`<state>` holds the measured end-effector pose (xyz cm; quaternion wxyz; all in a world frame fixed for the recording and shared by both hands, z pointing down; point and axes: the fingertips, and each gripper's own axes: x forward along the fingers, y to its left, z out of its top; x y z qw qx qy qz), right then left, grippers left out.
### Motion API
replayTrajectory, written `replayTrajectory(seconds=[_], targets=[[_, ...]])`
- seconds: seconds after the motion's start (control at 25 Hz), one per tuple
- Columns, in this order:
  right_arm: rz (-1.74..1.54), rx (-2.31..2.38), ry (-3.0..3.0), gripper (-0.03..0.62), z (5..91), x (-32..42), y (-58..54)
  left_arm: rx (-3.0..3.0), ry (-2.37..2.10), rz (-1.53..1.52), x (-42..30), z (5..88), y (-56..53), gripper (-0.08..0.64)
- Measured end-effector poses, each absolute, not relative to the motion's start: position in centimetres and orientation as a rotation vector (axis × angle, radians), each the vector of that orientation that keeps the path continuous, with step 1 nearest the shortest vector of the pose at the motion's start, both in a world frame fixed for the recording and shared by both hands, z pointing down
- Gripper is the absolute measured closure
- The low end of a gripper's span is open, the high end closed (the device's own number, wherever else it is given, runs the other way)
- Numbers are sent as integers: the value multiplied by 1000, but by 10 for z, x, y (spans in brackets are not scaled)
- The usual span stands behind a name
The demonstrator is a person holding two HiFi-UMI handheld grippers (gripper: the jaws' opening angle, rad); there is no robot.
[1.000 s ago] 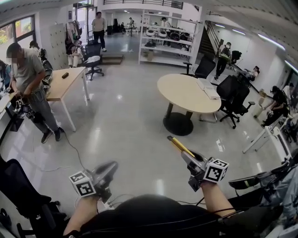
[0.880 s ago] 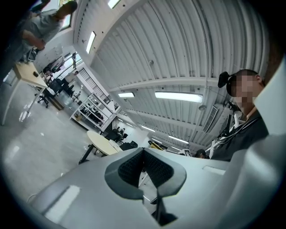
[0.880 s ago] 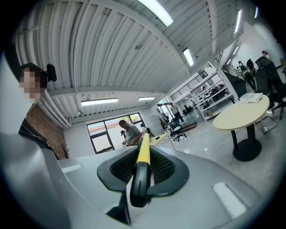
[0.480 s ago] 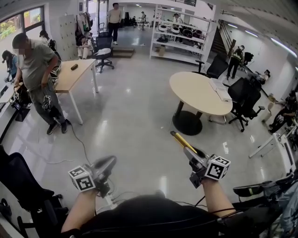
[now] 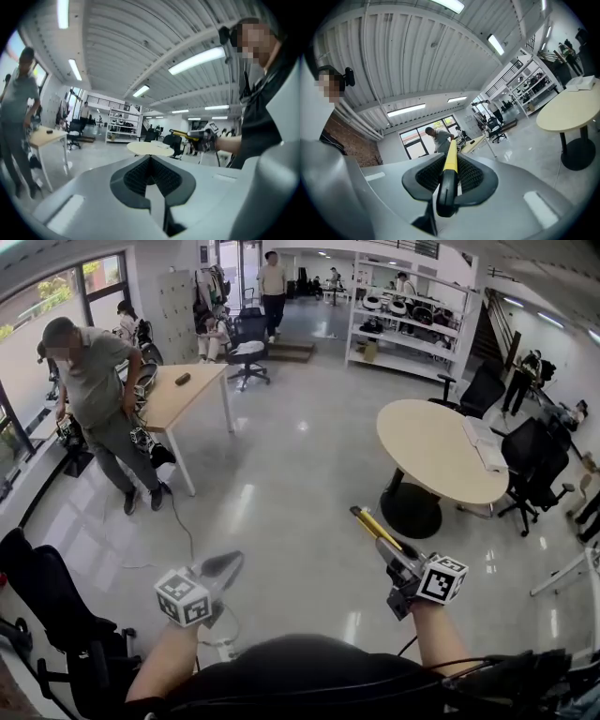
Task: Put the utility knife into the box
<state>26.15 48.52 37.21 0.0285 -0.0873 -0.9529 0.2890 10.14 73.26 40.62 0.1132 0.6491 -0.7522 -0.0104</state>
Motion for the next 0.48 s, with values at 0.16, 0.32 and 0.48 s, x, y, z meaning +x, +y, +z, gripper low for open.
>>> replayTrajectory(seconds=[0.16, 0.32, 0.48], targets=[[851, -374, -2934, 503, 363, 237, 433, 1864, -2337, 179, 81, 398, 676, 560], [848, -403, -2932, 503, 367, 220, 385, 1854, -2338, 121, 74, 400, 633, 560], [869, -405, -2905, 503, 379, 203, 355, 1826, -2298, 21, 61, 410, 605, 560]])
